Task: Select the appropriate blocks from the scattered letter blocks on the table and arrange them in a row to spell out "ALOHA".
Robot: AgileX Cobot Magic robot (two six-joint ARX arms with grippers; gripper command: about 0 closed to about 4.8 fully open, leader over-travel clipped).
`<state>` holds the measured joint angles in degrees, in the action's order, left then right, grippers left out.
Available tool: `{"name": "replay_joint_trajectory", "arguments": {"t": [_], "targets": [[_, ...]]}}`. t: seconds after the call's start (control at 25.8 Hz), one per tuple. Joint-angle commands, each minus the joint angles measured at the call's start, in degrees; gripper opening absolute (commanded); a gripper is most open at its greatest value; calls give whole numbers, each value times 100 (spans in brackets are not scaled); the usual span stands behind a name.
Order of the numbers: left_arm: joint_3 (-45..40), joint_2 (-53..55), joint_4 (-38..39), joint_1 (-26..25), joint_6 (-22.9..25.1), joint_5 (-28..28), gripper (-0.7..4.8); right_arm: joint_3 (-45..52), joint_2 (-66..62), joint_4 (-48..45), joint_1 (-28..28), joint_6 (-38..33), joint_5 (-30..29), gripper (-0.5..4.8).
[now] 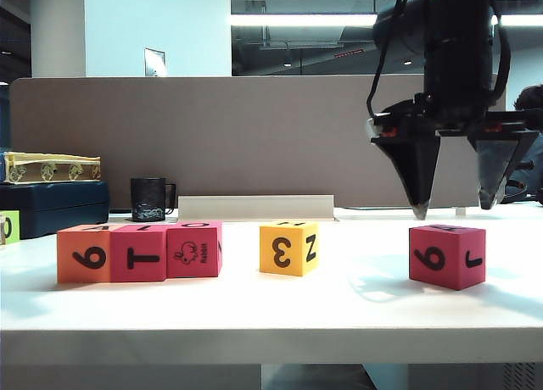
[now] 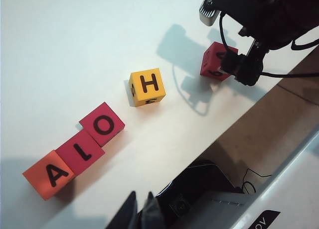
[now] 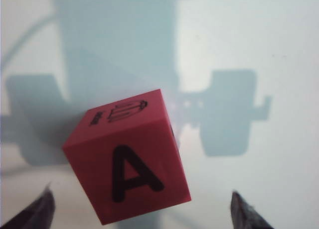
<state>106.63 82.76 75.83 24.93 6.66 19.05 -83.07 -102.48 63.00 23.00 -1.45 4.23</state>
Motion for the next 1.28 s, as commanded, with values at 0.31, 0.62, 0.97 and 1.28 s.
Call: {"name": "replay_joint_trajectory", "arguments": {"t": [0.31, 0.62, 0.97, 1.28], "targets": [[24, -20, -4, -7, 20, 28, 17, 4, -372, 68, -11, 157, -37, 479], [24, -20, -37, -7, 22, 28, 17, 4, -439, -142, -11, 155, -35, 300], [24, -20, -52, -7, 22, 28, 17, 4, -442, -616, 24, -162, -717, 300], [24, -20, -52, -7, 22, 26, 17, 4, -448, -1279, 289, -470, -1233, 300]]}}
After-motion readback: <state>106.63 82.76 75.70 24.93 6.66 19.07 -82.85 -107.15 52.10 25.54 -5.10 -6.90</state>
